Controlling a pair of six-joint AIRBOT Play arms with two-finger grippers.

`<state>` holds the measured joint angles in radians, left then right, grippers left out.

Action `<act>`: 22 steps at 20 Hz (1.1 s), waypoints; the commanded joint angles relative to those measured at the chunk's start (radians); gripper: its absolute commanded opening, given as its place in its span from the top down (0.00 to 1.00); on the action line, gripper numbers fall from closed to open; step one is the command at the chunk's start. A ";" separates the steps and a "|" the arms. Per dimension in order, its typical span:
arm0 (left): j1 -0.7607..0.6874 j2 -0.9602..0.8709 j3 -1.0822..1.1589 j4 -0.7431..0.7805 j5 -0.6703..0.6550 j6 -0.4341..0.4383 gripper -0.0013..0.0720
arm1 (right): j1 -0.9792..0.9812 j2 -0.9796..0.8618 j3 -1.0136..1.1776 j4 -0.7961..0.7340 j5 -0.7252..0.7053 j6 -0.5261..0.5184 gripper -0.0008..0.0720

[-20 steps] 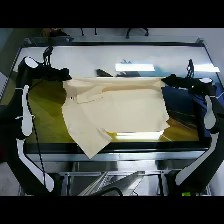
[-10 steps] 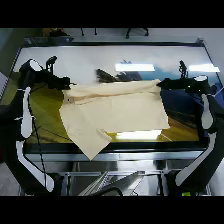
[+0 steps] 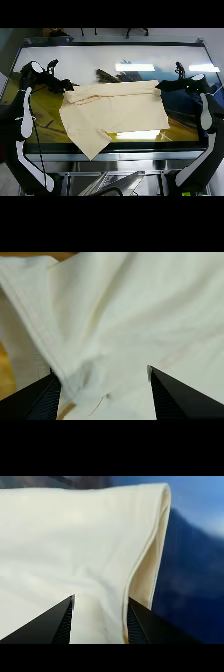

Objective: Fold the shirts.

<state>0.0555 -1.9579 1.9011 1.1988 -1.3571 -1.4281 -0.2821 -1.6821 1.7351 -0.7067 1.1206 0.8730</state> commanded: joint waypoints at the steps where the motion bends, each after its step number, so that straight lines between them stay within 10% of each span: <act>1: 0.013 0.002 0.123 0.121 -0.204 -0.104 0.19 | -0.012 0.111 0.000 -0.207 0.018 0.117 0.47; 3: 0.027 0.027 0.146 0.122 -0.344 -0.123 0.27 | -0.049 0.183 -0.005 -0.363 0.109 0.216 0.47; 5: 0.035 0.128 0.009 0.107 -0.372 -0.127 0.66 | -0.115 0.212 -0.042 -0.370 0.288 0.237 0.48; 8: 0.031 0.322 -0.304 0.107 -0.323 -0.129 0.64 | -0.202 0.222 -0.178 -0.370 0.507 0.305 0.49; 22: 0.153 0.975 -1.357 -0.023 0.043 -0.047 0.63 | -0.182 0.311 -0.638 -0.205 0.311 0.103 0.49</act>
<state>0.1768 -1.0809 0.6853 1.2121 -1.4200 -1.4837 -0.4843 -1.3739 1.1309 -0.9375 1.4830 1.0168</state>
